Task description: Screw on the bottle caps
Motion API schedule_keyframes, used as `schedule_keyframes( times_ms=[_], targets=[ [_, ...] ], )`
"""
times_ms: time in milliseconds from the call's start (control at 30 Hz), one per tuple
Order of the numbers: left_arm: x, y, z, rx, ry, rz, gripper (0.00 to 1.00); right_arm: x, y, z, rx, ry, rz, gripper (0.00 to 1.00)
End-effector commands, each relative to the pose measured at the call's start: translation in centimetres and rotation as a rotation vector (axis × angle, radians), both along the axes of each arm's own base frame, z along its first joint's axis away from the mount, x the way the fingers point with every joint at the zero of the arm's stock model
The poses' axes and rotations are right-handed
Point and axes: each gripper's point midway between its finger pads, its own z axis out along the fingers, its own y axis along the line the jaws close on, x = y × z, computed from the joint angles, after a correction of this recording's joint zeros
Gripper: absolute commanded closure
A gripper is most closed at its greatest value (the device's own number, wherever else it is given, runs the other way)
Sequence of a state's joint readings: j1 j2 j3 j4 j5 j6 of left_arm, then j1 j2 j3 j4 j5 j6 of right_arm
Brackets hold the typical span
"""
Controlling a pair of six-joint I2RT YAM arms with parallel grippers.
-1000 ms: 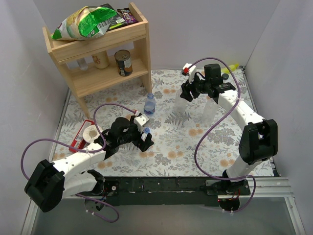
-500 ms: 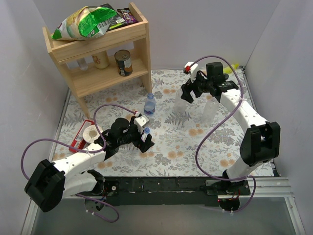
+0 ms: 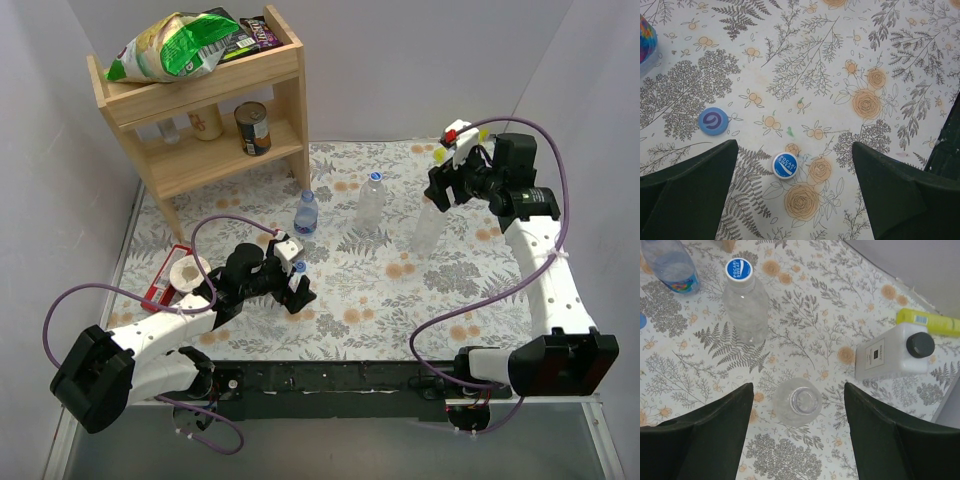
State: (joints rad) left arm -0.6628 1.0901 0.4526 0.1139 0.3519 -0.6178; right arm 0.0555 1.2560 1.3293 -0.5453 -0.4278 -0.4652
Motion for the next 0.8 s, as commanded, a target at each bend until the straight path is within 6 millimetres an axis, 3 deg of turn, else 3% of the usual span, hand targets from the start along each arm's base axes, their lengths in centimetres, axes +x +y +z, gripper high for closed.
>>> schedule_keyframes(
  times_ms=[0, 300, 533, 733, 767],
  targets=[
    [-0.1, -0.4, 0.9, -0.032, -0.018, -0.022, 0.02, 0.3, -0.5, -2.7, 0.024, 0.102, -0.028, 0.22],
    [-0.1, -0.1, 1.2, -0.025, -0.030, -0.023, 0.02, 0.3, -1.0, -6.6, -0.024, 0.192, -0.022, 0.29],
    [-0.1, -0.3, 1.4, -0.029, -0.027, -0.039, 0.02, -0.2, -0.4, -8.0, 0.001, 0.218, -0.001, 0.36],
    [-0.3, -0.9, 1.5, -0.027, -0.022, -0.073, 0.02, 0.1, 0.0, -7.9, 0.025, 0.181, 0.010, 0.53],
    [-0.3, -1.1, 1.7, -0.033, -0.027, -0.084, 0.02, 0.1, 0.0, -8.0, 0.025, 0.181, 0.012, 0.61]
  ],
)
